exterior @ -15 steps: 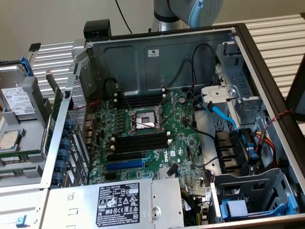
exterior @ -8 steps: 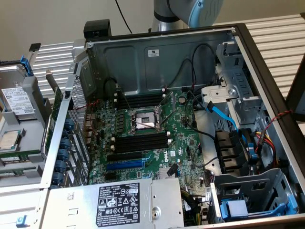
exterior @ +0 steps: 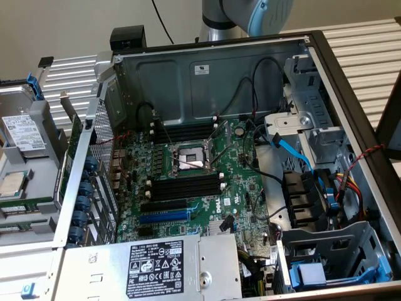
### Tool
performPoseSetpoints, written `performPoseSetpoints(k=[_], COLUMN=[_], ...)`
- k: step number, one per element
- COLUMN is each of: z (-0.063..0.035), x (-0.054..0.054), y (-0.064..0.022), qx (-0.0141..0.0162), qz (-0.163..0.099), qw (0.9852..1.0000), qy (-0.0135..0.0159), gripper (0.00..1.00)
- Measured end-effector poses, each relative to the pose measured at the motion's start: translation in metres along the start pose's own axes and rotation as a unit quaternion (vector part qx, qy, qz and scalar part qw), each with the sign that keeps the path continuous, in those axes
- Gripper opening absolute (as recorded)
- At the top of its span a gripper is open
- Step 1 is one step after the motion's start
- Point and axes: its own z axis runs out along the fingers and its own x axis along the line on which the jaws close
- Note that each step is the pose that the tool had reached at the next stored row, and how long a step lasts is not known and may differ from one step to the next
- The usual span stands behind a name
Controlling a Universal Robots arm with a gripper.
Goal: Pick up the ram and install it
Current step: 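Pick up the ram and move it above insertion slot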
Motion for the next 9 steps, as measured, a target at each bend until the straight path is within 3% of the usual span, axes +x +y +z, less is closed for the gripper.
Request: performPoseSetpoints(k=[9], z=[0.0063], x=[-0.0002], y=[0.0002], qx=[-0.0016], qz=[-0.007], qw=[1.0000], qy=[0.0001], gripper=[0.11])
